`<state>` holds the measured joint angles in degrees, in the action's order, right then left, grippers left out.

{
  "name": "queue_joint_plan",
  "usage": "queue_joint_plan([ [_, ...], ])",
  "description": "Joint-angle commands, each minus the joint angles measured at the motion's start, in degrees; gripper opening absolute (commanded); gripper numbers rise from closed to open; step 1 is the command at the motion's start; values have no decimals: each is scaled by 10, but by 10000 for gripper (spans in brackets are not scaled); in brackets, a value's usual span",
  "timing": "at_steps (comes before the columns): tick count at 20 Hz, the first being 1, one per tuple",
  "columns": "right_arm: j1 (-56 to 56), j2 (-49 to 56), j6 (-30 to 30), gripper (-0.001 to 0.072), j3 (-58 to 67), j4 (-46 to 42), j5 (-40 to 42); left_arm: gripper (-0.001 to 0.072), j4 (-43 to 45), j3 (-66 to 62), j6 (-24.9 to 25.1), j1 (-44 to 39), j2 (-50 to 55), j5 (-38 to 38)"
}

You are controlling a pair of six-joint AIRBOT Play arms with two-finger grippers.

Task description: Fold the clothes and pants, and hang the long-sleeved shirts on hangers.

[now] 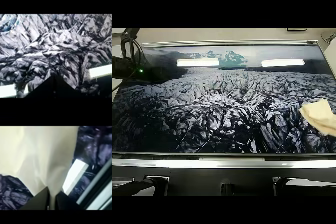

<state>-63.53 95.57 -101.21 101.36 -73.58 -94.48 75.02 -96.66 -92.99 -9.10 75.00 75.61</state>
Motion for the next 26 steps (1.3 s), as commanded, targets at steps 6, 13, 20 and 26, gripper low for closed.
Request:
queue_joint_plan([
  [6,-19,-115,-31,45,-306,-101,120,26,0,0,-11,-17,0,0],
  [13,-19,-116,-29,46,-318,-156,147,27,0,0,-10,-18,0,0],
  [20,-19,-116,-30,47,-366,-156,160,27,0,0,-10,-18,0,0],
  [26,-19,-122,30,712,-248,-138,75,27,0,0,-10,-23,0,-2],
])
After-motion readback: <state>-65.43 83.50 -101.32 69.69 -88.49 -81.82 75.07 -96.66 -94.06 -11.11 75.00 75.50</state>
